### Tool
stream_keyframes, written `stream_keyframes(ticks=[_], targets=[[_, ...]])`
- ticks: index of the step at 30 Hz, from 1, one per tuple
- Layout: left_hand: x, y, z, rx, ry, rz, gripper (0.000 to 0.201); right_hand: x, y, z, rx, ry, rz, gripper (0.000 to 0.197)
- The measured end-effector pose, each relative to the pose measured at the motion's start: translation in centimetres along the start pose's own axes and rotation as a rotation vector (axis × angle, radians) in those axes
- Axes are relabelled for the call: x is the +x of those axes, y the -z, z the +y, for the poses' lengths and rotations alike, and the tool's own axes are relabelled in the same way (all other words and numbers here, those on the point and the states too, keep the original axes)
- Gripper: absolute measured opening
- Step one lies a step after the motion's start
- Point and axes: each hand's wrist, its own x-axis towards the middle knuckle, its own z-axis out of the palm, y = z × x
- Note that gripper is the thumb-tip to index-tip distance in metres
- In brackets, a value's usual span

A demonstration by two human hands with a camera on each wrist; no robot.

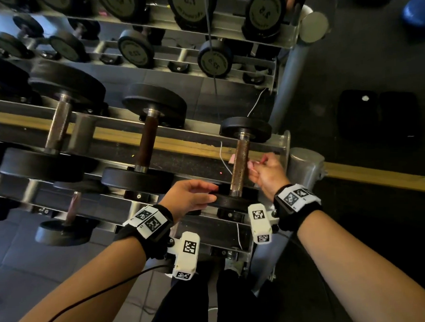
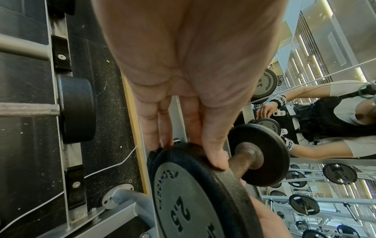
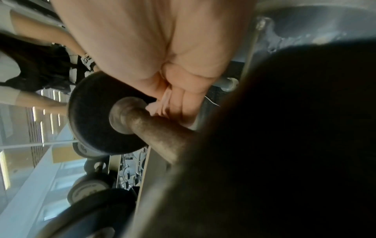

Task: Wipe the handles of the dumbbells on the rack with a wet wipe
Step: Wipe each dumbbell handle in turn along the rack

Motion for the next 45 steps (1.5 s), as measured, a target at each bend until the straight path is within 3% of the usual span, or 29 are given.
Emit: stream_keyframes(ticks=[4, 7, 13, 17, 20, 24, 26, 29, 33, 38, 45], targets=[[0.0, -0.1, 0.1, 0.003, 0.001, -0.002, 0.024, 0.3, 2.0, -1.4, 0.02, 0.018, -0.041, 0.024], [0.0, -0.1, 0.1, 0.006, 0.005, -0.001, 0.024, 0.9, 1.4, -3.2, 0.059, 0.1, 0.055, 0.026], [-0.1, -0.2, 0.2, 0.028, 0.005, 0.013, 0.023, -1.7, 0.9, -2.0, -0.712, 0.437, 0.138, 0.02], [-0.1, -0.3, 0.1, 0.023, 0.006, 0.028, 0.023, -4.2, 1.4, -0.6, -0.802, 0.512, 0.019, 0.019], [-0.3, -0.4, 0.2, 0.018, 0.004, 0.036, 0.022, -5.9, 2.3, 0.2, -0.889, 0.528, -0.091, 0.017], [-0.7, -0.6, 0.6, 0.015, 0.002, 0.033, 0.022, -5.9, 3.4, -0.9, -0.952, 0.437, -0.19, 0.018], [-0.8, -0.7, 0.8, 0.014, 0.004, 0.029, 0.022, -5.1, 3.5, -2.0, -0.92, 0.466, -0.084, 0.024], [-1.0, -1.0, 0.9, 0.012, -0.001, 0.033, 0.021, -3.6, 2.2, -3.6, -0.835, 0.627, 0.1, 0.027], [-1.2, -1.2, 0.9, 0.011, -0.009, 0.049, 0.02, -2.8, 0.1, -2.7, -0.992, 0.586, 0.038, 0.017], [-1.4, -1.2, 0.7, 0.02, -0.025, 0.059, 0.019, -3.7, 0.8, -0.7, -0.974, 0.678, -0.03, 0.021], [-1.3, -1.2, 1.2, 0.11, -0.031, 0.043, 0.016, -6.5, 1.2, 1.3, -1.006, 0.552, -0.029, 0.016]])
